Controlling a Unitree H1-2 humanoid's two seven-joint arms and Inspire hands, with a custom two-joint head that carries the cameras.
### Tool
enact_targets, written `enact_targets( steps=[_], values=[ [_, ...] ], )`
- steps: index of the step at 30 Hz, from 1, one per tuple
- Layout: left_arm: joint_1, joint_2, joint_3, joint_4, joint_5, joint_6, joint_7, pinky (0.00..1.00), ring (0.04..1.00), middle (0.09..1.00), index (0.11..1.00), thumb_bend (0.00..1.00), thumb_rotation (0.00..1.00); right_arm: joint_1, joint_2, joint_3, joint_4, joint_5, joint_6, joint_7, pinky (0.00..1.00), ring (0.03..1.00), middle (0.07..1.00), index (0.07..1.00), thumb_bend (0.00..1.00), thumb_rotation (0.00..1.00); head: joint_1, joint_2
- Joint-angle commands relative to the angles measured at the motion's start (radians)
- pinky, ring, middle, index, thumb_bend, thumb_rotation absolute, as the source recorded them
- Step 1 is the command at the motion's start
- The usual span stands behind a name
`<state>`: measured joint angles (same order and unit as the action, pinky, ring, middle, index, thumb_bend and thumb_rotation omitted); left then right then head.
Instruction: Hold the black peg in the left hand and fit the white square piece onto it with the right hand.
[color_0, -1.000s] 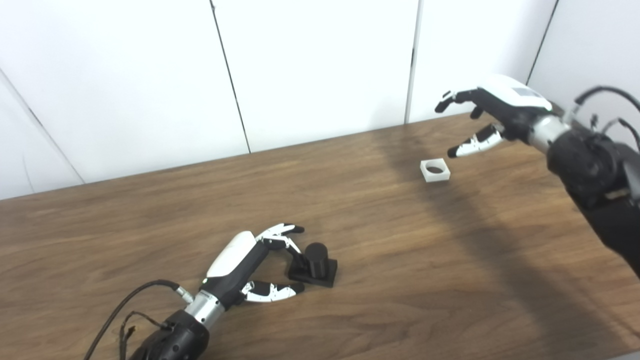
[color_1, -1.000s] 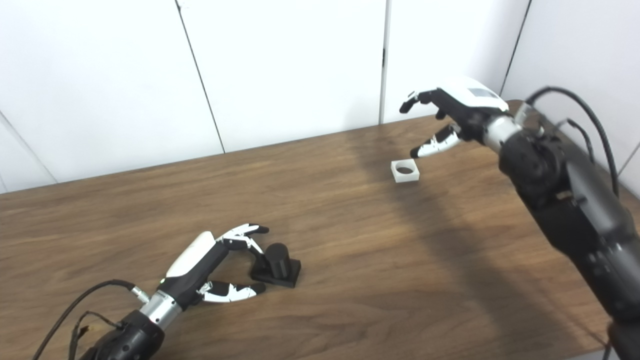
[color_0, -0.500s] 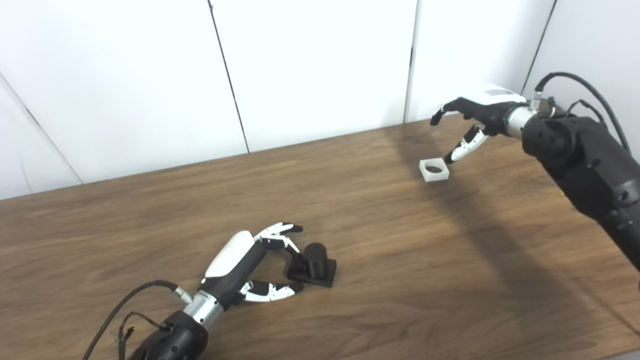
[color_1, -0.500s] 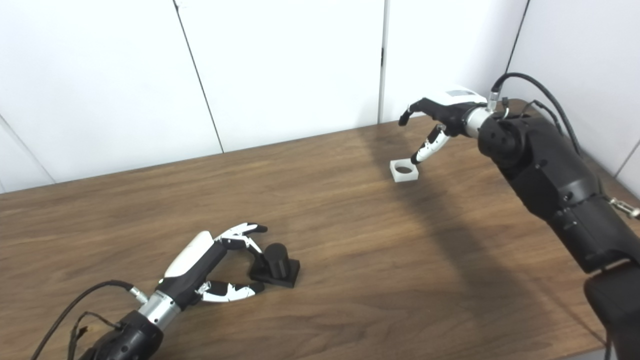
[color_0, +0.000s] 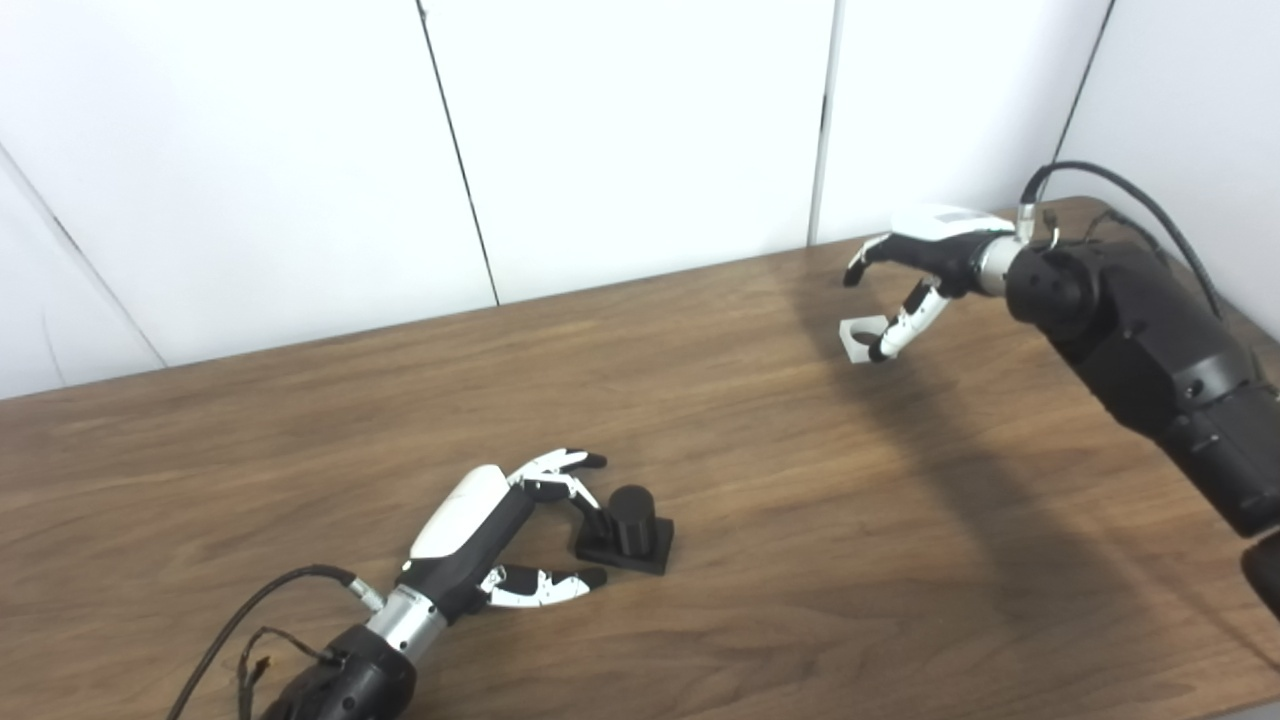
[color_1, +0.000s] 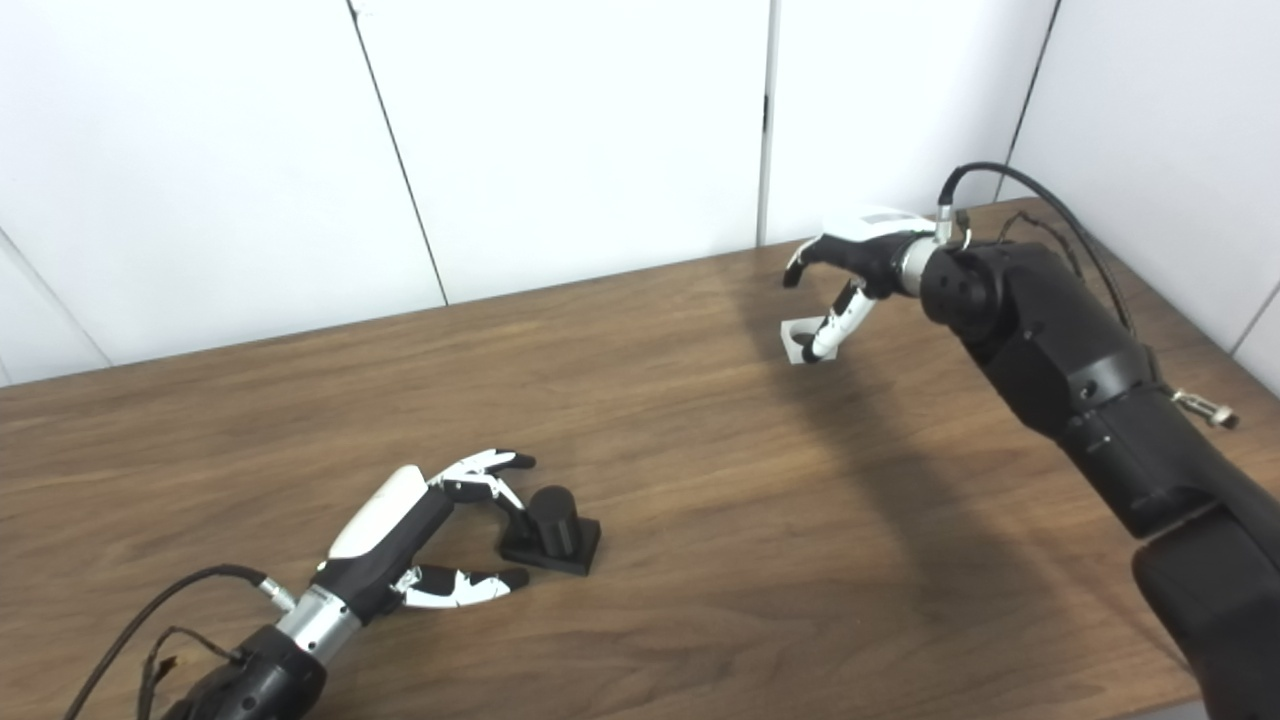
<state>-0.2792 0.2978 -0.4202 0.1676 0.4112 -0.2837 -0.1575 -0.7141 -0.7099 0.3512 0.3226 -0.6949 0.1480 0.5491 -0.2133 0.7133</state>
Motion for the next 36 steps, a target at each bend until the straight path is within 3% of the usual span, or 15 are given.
enact_targets(
  steps=[1,36],
  values=[
    [0.051,0.028,-0.018,0.046,0.029,0.038,-0.055,0.78,0.912,0.871,0.496,0.52,0.08,-0.028,-0.010,-0.010,-0.005,-0.007,0.011,-0.007,0.97,0.973,0.936,0.808,0.81,0.30,0.000,0.000],
    [0.072,0.046,0.007,0.003,0.023,0.063,-0.077,0.80,0.919,0.872,0.496,0.52,0.08,-0.004,-0.005,-0.001,0.112,-0.018,-0.018,-0.068,0.99,0.959,0.922,0.797,0.79,0.28,0.023,0.017]
  ],
)
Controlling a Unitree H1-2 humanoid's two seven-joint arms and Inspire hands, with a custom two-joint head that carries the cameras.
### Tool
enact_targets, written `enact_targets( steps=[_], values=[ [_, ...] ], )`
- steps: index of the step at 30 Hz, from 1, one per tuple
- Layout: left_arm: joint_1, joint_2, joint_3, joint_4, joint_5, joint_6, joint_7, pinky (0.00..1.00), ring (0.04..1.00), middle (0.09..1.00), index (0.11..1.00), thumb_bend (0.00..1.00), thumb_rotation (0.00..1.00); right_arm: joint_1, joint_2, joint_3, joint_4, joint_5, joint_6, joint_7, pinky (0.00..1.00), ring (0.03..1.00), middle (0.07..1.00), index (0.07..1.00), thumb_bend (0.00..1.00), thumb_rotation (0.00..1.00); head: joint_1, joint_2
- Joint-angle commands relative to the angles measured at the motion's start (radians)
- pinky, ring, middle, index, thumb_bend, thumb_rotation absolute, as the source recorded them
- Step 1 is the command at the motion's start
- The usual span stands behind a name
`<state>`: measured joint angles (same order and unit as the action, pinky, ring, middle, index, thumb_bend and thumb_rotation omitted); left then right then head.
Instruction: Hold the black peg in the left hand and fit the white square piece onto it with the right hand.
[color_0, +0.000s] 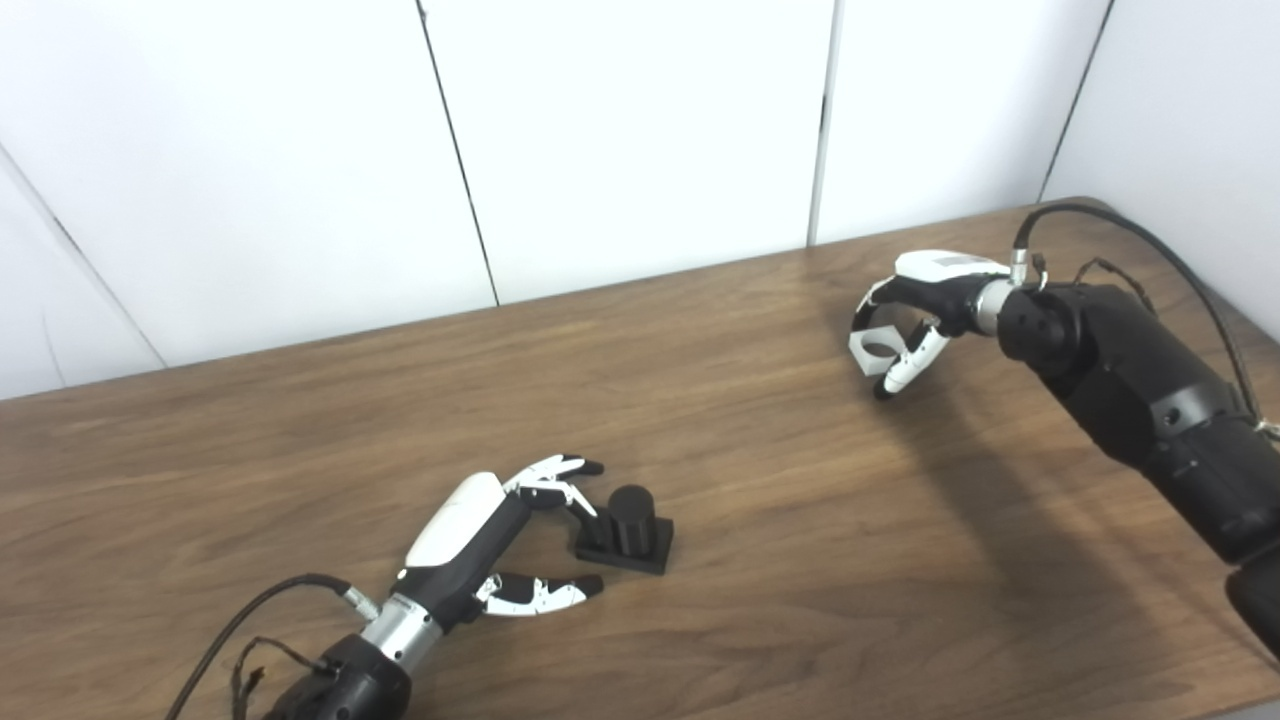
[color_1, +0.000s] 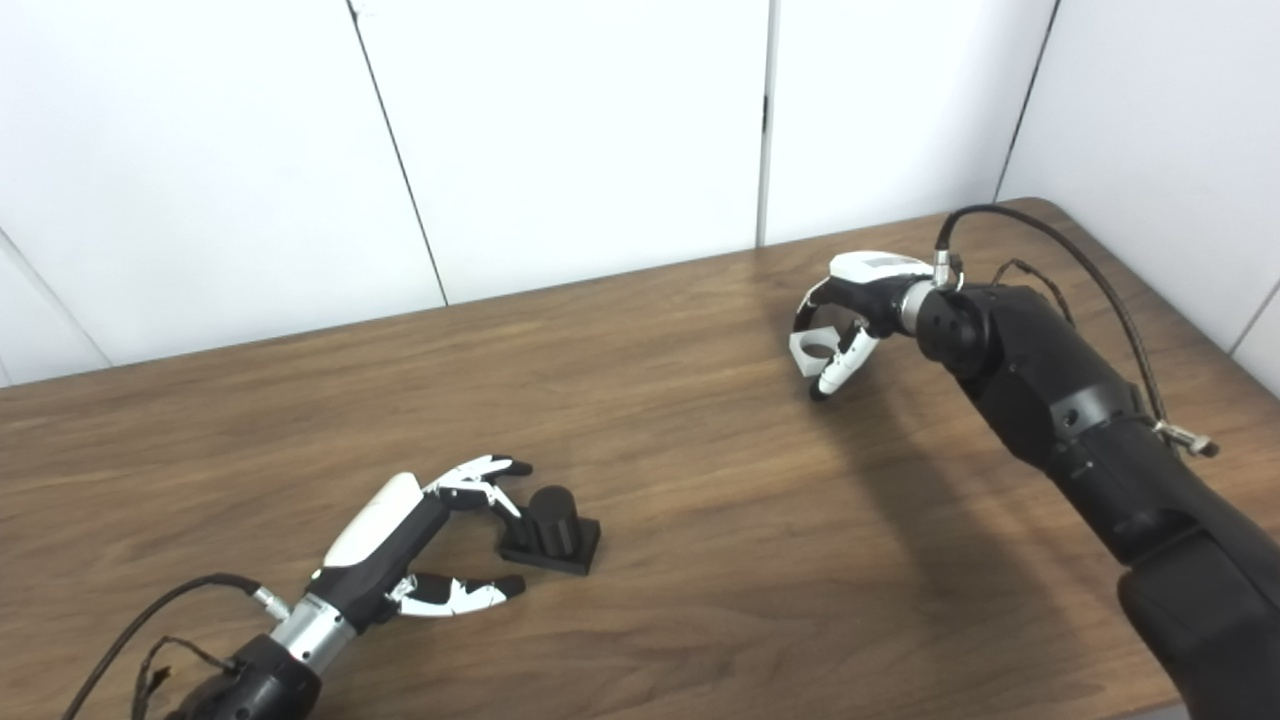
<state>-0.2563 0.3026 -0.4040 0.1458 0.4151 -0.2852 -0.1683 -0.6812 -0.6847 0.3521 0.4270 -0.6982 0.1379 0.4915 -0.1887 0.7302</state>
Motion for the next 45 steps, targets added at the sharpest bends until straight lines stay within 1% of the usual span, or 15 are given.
enact_targets(
  steps=[1,6,10,21,27,36,45],
  values=[
    [0.050,0.041,-0.007,0.024,0.018,0.065,-0.067,0.80,0.918,0.872,0.496,0.52,0.08,-0.037,-0.032,-0.001,0.011,-0.016,-0.008,-0.013,0.99,0.959,0.922,0.797,0.79,0.28,-0.002,0.001],
    [0.055,0.042,-0.002,0.011,0.019,0.073,-0.075,0.80,0.918,0.871,0.496,0.52,0.08,-0.034,-0.037,-0.005,0.019,-0.013,-0.017,-0.024,0.98,0.947,0.911,0.787,0.79,0.26,-0.001,0.005],
    [0.056,0.043,0.000,0.008,0.023,0.075,-0.079,0.80,0.917,0.871,0.496,0.52,0.08,-0.031,-0.045,-0.006,0.019,-0.014,-0.024,-0.027,0.96,0.941,0.907,0.785,0.79,0.27,0.000,0.007],
    [0.057,0.043,0.006,0.009,0.017,0.076,-0.078,0.79,0.920,0.871,0.496,0.52,0.08,-0.012,-0.066,-0.021,-0.007,-0.007,-0.017,-0.025,0.95,0.935,0.902,0.780,0.79,0.25,-0.001,0.013],
    [0.056,0.044,0.004,0.010,0.031,0.074,-0.075,0.78,0.912,0.870,0.496,0.52,0.08,-0.002,-0.076,-0.029,-0.017,0.005,-0.021,-0.024,0.95,0.935,0.900,0.778,0.80,0.27,-0.006,0.017],
    [0.056,0.036,0.002,0.020,0.060,0.060,-0.047,0.75,0.907,0.858,0.496,0.52,0.08,0.007,-0.080,-0.032,-0.028,0.004,-0.019,-0.021,0.94,0.936,0.901,0.780,0.79,0.27,-0.005,0.020],
    [0.059,0.015,0.017,0.025,0.065,0.059,-0.016,0.76,0.896,0.847,0.496,0.52,0.07,0.008,-0.076,-0.034,-0.026,0.004,-0.012,-0.023,0.95,0.944,0.905,0.784,0.79,0.27,-0.003,0.019]
  ],
)
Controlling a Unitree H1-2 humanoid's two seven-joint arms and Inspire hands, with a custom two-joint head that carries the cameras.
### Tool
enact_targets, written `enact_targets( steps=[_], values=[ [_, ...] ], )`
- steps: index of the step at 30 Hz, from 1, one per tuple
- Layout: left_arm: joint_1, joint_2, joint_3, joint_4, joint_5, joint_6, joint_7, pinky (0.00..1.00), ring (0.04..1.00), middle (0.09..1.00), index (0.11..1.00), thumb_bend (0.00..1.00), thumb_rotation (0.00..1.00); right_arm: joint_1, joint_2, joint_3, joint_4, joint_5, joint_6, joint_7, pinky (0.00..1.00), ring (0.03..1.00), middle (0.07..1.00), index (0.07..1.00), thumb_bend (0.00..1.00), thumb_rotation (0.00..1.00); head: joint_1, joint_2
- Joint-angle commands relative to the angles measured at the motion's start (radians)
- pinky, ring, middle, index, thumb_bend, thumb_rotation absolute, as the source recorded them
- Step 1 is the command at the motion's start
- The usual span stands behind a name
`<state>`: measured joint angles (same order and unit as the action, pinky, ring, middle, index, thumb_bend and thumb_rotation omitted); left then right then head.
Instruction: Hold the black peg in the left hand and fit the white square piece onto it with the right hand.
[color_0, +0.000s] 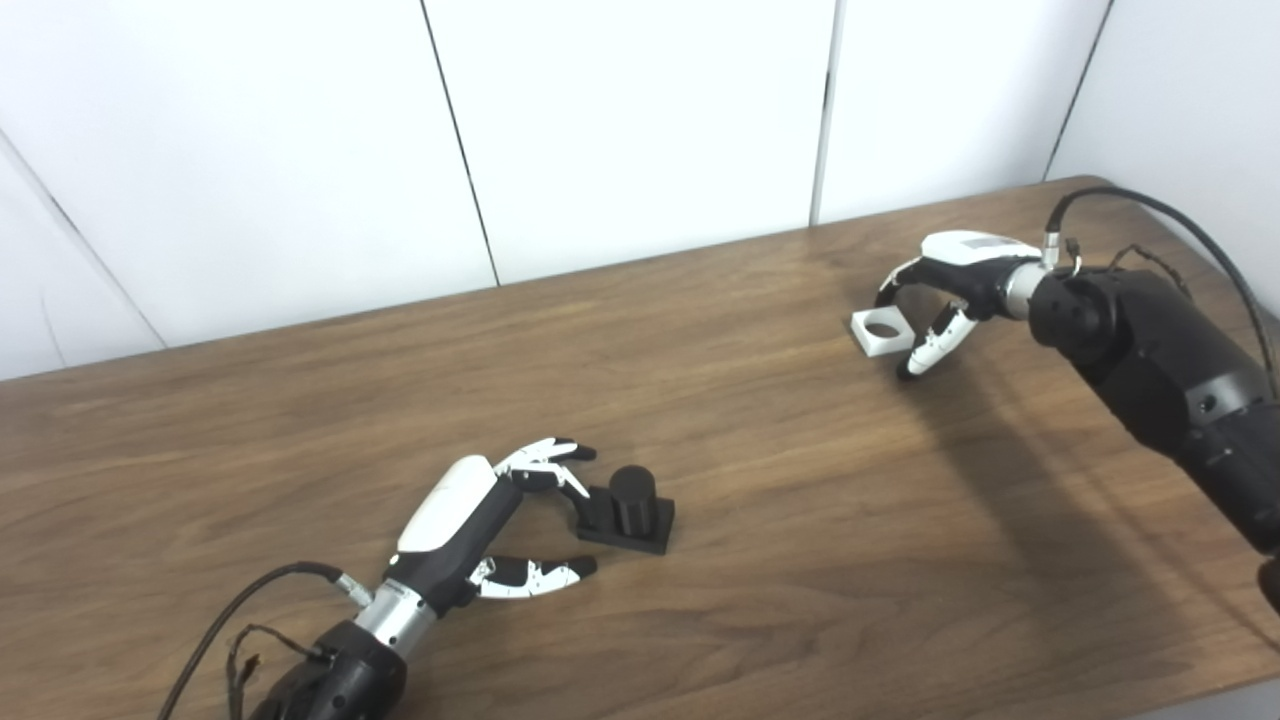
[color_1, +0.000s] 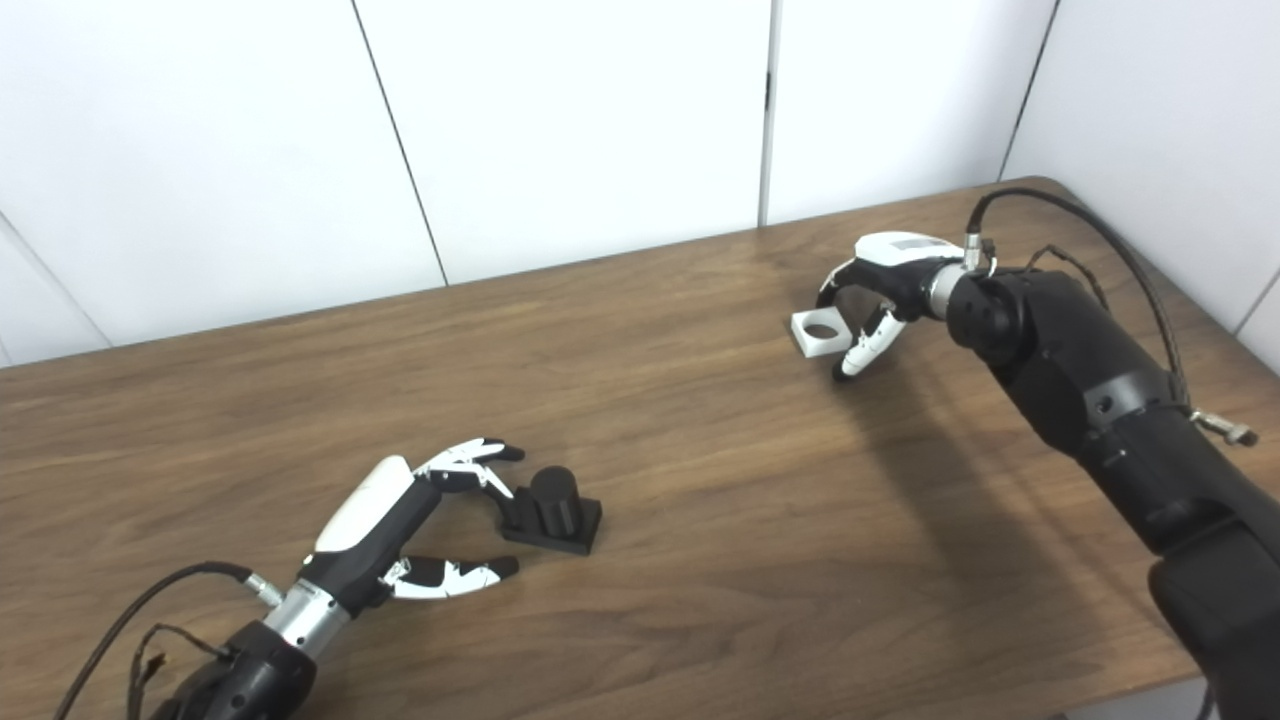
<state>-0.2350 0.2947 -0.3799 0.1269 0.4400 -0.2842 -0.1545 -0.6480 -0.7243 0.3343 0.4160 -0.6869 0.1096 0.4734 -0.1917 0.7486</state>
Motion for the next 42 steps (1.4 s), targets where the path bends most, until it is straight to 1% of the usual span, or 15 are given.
enact_targets(
  steps=[1,8,13,19,22,25,35,37,42],
  values=[
    [0.039,0.019,-0.004,0.043,0.042,0.059,-0.025,0.76,0.893,0.845,0.496,0.52,0.07,-0.024,-0.036,-0.016,-0.017,-0.009,0.018,-0.004,0.95,0.943,0.905,0.784,0.79,0.27,0.000,0.001],
    [0.042,-0.006,0.007,0.062,0.077,0.040,0.034,0.72,0.863,0.820,0.494,0.52,0.07,-0.017,-0.037,-0.021,-0.029,-0.007,0.023,-0.002,0.95,0.938,0.902,0.781,0.79,0.26,-0.002,0.005],
    [0.042,-0.015,0.007,0.074,0.104,0.029,0.069,0.71,0.846,0.806,0.493,0.52,0.07,-0.014,-0.039,-0.022,-0.032,-0.004,0.024,0.001,0.95,0.937,0.904,0.780,0.78,0.26,-0.003,0.008],
    [0.042,-0.024,0.003,0.095,0.128,0.017,0.103,0.69,0.825,0.793,0.492,0.52,0.07,-0.012,-0.038,-0.024,-0.030,0.001,0.024,0.001,0.95,0.937,0.906,0.777,0.79,0.27,-0.004,0.009],
    [0.042,-0.027,0.003,0.104,0.136,0.009,0.113,0.68,0.819,0.791,0.491,0.52,0.07,-0.012,-0.039,-0.022,-0.031,-0.002,0.022,0.000,0.93,0.932,0.903,0.775,0.78,0.26,-0.004,0.009],
    [0.041,-0.028,0.003,0.109,0.138,0.007,0.116,0.68,0.815,0.789,0.491,0.52,0.07,-0.012,-0.038,-0.025,-0.025,0.003,0.018,-0.003,0.93,0.931,0.902,0.774,0.79,0.26,-0.004,0.009],
    [0.044,-0.030,0.004,0.099,0.137,0.021,0.106,0.68,0.827,0.791,0.490,0.52,0.07,-0.011,-0.046,-0.026,-0.029,0.008,0.021,0.000,0.97,0.942,0.907,0.778,0.79,0.26,-0.010,0.012],
    [0.044,-0.030,0.004,0.098,0.137,0.024,0.103,0.68,0.829,0.791,0.490,0.52,0.07,-0.012,-0.048,-0.027,-0.026,0.010,0.015,-0.004,0.97,0.941,0.905,0.775,0.79,0.25,-0.009,0.013],
    [0.042,-0.030,0.005,0.100,0.136,0.022,0.104,0.68,0.827,0.790,0.490,0.52,0.07,-0.009,-0.049,-0.028,-0.015,0.005,-0.011,-0.038,0.92,0.921,0.885,0.752,0.79,0.23,-0.011,0.011]
  ],
)
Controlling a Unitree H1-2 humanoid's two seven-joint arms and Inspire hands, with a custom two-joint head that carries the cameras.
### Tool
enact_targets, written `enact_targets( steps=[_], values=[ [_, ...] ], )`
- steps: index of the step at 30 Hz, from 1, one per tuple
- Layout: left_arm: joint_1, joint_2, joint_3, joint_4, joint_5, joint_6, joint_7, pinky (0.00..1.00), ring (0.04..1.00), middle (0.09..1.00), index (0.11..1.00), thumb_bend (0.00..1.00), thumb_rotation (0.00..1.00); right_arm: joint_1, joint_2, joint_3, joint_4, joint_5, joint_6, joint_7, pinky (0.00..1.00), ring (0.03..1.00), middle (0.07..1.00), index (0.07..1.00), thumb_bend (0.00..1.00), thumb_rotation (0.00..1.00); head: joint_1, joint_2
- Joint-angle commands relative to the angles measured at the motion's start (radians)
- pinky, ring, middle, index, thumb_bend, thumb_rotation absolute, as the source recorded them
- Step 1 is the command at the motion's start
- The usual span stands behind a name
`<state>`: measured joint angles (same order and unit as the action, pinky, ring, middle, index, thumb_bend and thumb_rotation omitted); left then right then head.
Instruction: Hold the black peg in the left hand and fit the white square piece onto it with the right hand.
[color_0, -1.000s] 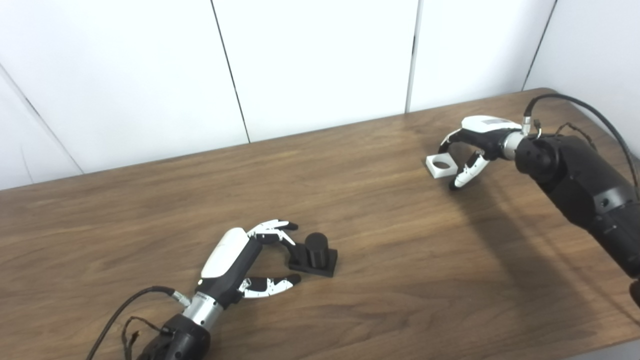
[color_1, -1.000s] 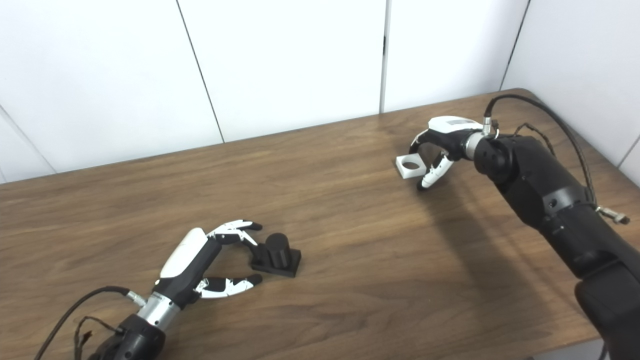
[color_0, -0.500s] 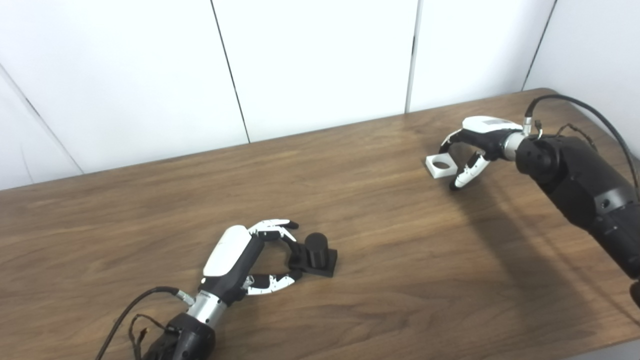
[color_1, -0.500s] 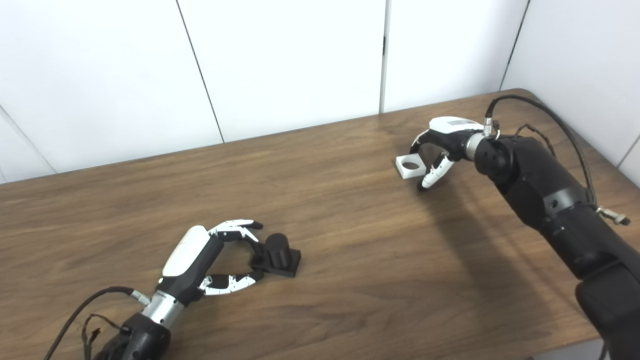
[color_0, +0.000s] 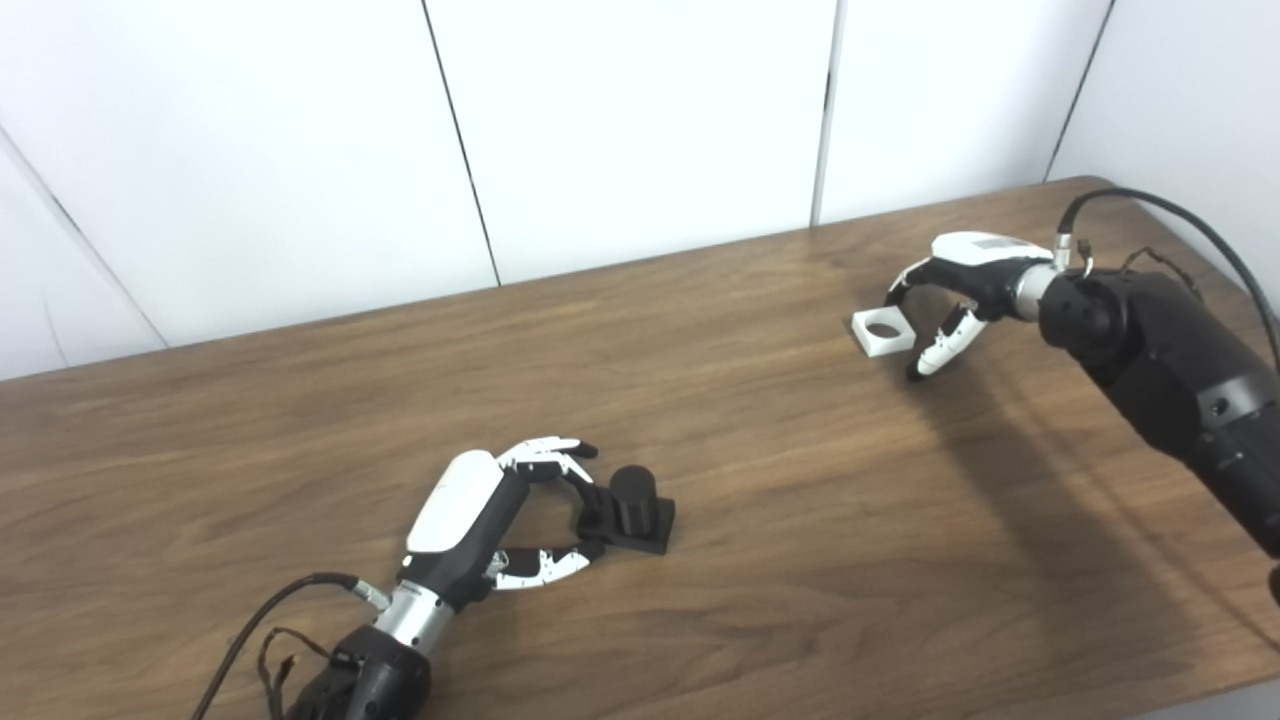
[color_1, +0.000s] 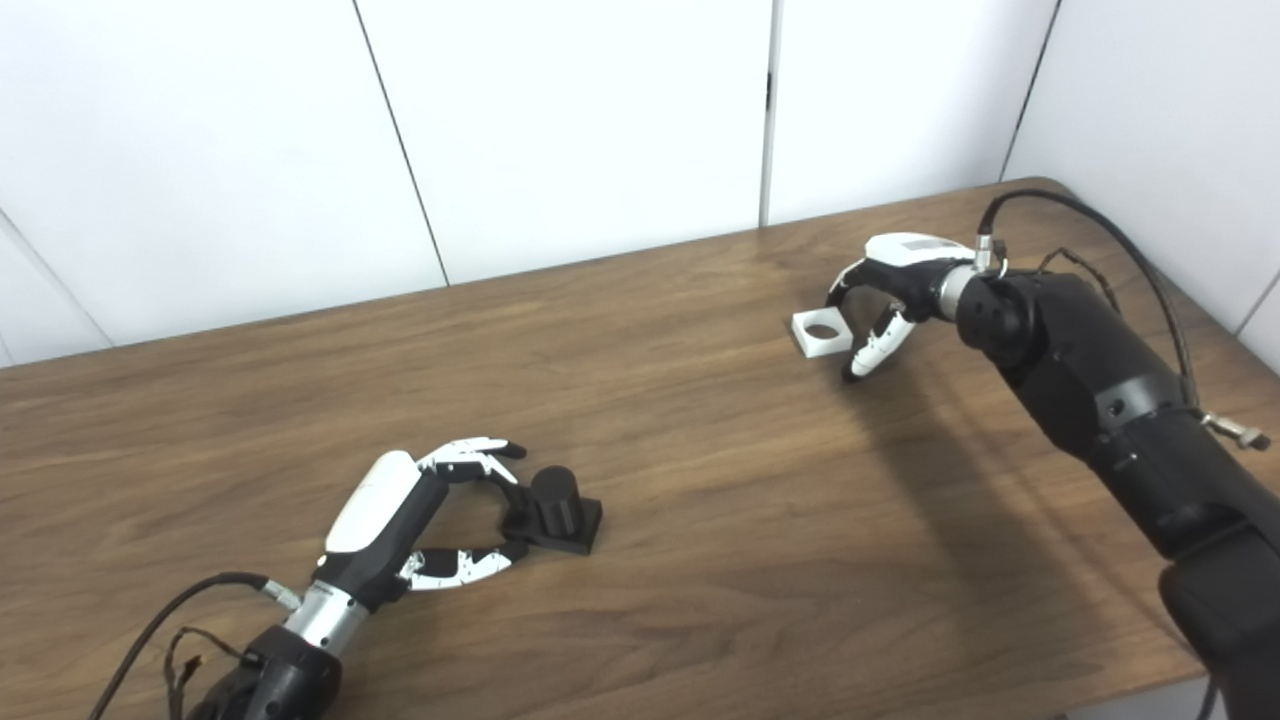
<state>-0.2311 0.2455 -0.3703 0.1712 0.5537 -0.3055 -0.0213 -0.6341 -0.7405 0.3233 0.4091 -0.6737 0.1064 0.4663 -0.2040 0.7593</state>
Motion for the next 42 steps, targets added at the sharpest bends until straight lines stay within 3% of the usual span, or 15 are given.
enact_targets(
  steps=[1,14,27,42],
  values=[
    [0.038,0.020,-0.005,0.058,0.023,0.041,-0.027,0.68,0.827,0.790,0.490,0.52,0.07,-0.023,-0.032,-0.018,-0.007,-0.008,-0.011,-0.035,0.92,0.920,0.883,0.750,0.79,0.23,0.001,0.000],
    [0.042,0.019,-0.003,0.052,0.018,0.042,-0.029,0.68,0.827,0.789,0.490,0.52,0.07,-0.020,-0.009,-0.007,-0.006,-0.043,-0.018,-0.124,0.83,0.875,0.843,0.708,0.77,0.24,0.006,0.006],
    [0.044,0.016,0.001,0.050,0.010,0.048,-0.036,0.69,0.829,0.794,0.490,0.52,0.07,-0.027,0.038,-0.004,0.004,-0.068,0.026,-0.141,0.78,0.863,0.834,0.715,0.79,0.27,0.011,0.009],
    [0.044,0.017,0.000,0.045,0.017,0.051,-0.037,0.69,0.831,0.794,0.490,0.52,0.07,-0.033,0.060,0.003,0.002,-0.069,0.052,-0.125,0.80,0.867,0.849,0.725,0.78,0.27,0.014,0.013]
  ],
)
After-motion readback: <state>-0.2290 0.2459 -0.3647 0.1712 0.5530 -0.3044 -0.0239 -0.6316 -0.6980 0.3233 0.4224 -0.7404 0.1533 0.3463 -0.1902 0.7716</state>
